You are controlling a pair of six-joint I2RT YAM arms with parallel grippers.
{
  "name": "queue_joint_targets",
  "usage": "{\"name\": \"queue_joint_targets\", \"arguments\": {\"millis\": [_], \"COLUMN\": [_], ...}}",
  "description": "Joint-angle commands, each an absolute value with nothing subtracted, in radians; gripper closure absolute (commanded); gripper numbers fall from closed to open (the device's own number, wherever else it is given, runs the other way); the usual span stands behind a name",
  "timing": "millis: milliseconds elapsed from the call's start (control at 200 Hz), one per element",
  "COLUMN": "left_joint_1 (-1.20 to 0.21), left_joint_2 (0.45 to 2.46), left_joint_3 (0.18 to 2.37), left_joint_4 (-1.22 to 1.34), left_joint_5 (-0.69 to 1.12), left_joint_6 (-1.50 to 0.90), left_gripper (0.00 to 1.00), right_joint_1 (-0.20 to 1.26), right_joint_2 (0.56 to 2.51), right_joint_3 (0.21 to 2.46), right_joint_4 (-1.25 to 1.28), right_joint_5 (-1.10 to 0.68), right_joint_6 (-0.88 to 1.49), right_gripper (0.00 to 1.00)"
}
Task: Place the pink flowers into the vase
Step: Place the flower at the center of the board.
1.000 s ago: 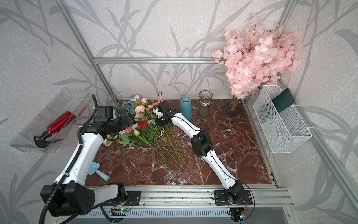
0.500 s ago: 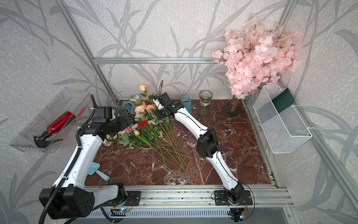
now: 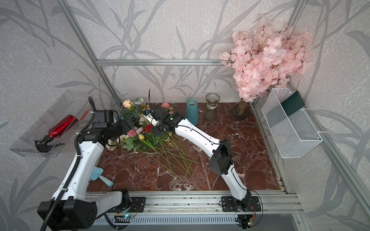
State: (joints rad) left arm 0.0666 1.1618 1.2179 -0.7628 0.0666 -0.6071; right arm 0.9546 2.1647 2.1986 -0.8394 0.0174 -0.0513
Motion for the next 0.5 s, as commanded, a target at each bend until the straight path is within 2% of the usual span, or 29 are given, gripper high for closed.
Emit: {"name": "queue_joint_targets", "arguments": {"millis": [0,135,295,345,415,495], "left_joint_1": [0.067,0.067,0.067,0.067,0.067,0.067], "left_joint_2": [1.132,1.132,1.131,1.131,1.129,1.131], "left_joint_3": [1.258,1.265,1.264,1.262,1.26,1.259], "left_joint_4": [-0.795,-0.798,-0.798,-0.798,-0.798,-0.798], "left_joint_5": [0.021,0.021,0.024,0.025,0.024,0.024], "left_joint_6": [-0.64,-0.641,-0.64,-0.64,-0.638,-0.634], "left_gripper": [0.02,0.02,0.02,0.02,0.02,0.02], "right_joint_1": [0.971,0.979,0.99,0.991,0.991,0.991], "right_joint_2": [2.081,2.053,2.113,2.136,2.162,2.157], "right_joint_3": [2.032,1.851,1.8,1.817,1.858,1.891], "right_joint_4": [-0.792,-0.666,-0.647,-0.67,-0.715,-0.737], "right_joint_5": [-0.026,-0.119,-0.166,-0.17,-0.165,-0.148], "right_joint_6": [0.013,0.102,0.147,0.146,0.135,0.116], "right_gripper": [1.0,1.0,1.0,0.91,0.72,0.62]}}
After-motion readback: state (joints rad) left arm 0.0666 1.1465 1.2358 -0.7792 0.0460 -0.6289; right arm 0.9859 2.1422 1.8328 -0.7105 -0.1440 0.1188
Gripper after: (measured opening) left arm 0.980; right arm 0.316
